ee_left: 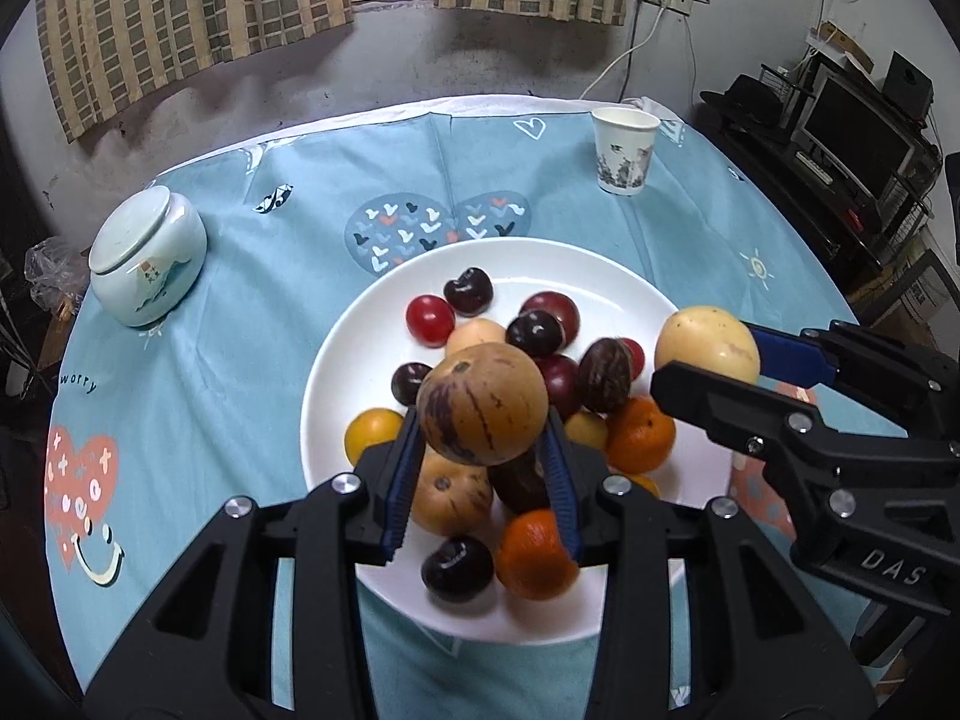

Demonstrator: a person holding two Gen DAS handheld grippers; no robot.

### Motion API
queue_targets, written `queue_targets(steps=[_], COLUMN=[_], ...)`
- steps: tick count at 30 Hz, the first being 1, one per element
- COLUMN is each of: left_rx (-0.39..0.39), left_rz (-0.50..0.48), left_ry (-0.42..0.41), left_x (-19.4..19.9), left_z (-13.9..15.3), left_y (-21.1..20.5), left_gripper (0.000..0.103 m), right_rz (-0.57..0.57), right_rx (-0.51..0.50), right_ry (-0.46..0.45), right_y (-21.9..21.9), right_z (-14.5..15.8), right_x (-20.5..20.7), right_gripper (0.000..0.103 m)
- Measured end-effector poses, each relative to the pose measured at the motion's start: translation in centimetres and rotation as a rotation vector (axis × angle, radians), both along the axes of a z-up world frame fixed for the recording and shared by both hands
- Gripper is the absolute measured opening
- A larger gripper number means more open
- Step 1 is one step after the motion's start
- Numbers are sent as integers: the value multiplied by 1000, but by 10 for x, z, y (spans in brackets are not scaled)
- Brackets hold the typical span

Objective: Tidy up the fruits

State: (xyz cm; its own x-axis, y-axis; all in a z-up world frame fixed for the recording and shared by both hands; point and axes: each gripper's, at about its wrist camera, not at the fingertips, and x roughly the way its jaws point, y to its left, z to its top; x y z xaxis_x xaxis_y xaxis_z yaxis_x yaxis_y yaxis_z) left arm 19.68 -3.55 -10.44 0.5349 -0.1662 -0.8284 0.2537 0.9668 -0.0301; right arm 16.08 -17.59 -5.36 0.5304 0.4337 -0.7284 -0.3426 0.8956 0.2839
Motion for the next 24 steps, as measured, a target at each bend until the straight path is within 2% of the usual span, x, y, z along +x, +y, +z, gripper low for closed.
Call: queue_targets(steps=[10, 14, 15, 16, 17, 20, 24], left_rx=[-3, 0, 0, 2, -1, 5, 9], left_rz=[11, 20, 28, 37, 41, 48, 60], left_ry=[11, 16, 16, 15, 17, -1, -59], left_x=[15, 16, 17, 17, 17, 14, 3], left_z=[-10, -12, -12, -12, -11, -7, 9], left_y=[0, 1, 3, 5, 7, 10, 11], left_gripper=[39, 39, 38, 39, 40, 43, 61], right_rz=[3, -14, -22, -48, -57, -52, -39], right_rx=[-3, -66, -63, -44, -21, -4, 15], right_ry=[41, 51, 54, 52, 46, 35, 29], right_y=[3, 7, 5, 1, -3, -6, -5], right_z=[-20, -26, -27, -26, -26, -21, -12], right_x=[21, 27, 28, 28, 27, 23, 14], right_gripper=[39, 43, 50, 67, 72, 75, 75])
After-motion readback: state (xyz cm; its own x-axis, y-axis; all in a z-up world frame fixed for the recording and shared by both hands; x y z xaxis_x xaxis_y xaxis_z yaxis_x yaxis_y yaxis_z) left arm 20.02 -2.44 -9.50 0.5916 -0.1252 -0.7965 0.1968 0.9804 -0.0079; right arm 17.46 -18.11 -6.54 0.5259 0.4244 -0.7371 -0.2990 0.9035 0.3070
